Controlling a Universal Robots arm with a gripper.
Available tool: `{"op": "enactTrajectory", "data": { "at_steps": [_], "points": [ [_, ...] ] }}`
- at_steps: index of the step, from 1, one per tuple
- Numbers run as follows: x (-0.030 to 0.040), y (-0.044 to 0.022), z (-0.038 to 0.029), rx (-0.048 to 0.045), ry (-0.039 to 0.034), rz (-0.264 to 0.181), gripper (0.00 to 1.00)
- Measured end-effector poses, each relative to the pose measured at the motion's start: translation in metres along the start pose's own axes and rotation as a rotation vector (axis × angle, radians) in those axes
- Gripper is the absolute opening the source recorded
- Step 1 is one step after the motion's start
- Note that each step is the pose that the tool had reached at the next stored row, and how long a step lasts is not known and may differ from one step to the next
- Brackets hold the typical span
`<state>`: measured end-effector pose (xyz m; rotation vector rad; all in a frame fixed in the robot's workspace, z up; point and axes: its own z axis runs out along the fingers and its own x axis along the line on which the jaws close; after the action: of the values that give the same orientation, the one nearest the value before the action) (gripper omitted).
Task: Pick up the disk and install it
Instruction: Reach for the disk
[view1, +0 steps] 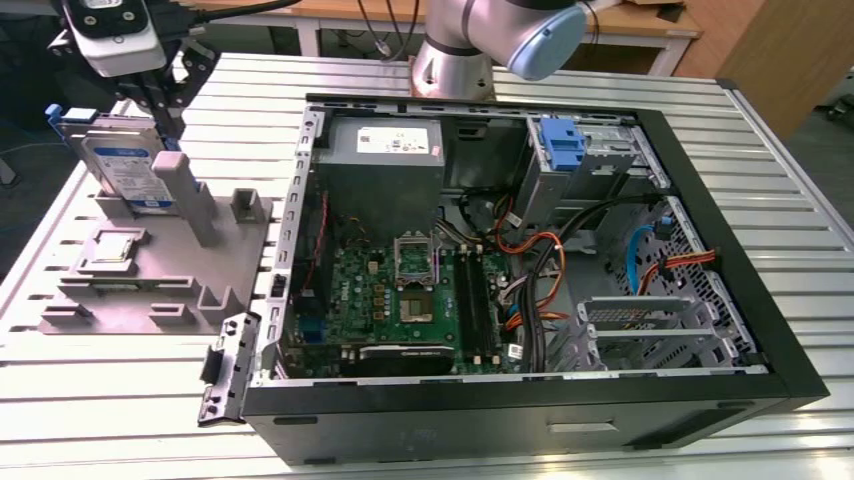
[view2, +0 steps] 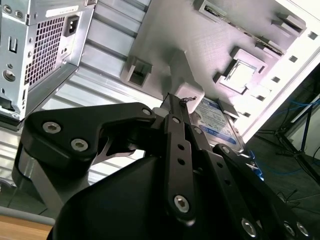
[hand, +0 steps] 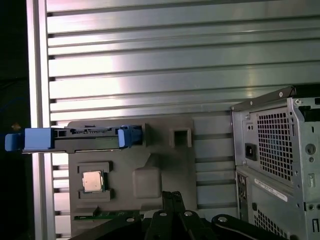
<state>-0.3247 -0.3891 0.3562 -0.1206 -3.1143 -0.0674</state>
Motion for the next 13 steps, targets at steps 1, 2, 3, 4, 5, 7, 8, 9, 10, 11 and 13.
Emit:
{"op": "enactTrajectory", "data": {
  "at_steps": [1, 2, 3, 4, 5, 7, 8, 9, 10, 11, 13],
  "points": [
    [0.0007, -0.0001, 0.0001, 0.0, 0.0, 0.0, 0.1],
    [0.0022, -0.0002, 0.0002, 0.0, 0.0, 0.0, 0.1],
    [0.0027, -0.0002, 0.0003, 0.0, 0.0, 0.0, 0.1],
    [0.0031, -0.0003, 0.0003, 0.0001, 0.0, 0.0, 0.1],
    [0.0039, -0.0003, 0.0004, 0.0001, 0.0, 0.0, 0.1],
    [0.005, -0.0003, 0.0006, 0.0001, 0.0, 0.0, 0.1],
    [0.0053, -0.0002, 0.0007, 0.0, 0.0, 0.0, 0.1],
    [0.0056, -0.0001, 0.0007, 0.0001, 0.0001, 0.0, 0.1],
    [0.006, -0.0001, 0.0009, 0.0, 0.0, 0.0, 0.1],
    [0.0064, -0.0001, 0.001, 0.0001, 0.0001, 0.0, 0.1],
    [0.0075, -0.0001, 0.0012, 0.0001, 0.0001, 0.0, 0.1]
  ]
}}
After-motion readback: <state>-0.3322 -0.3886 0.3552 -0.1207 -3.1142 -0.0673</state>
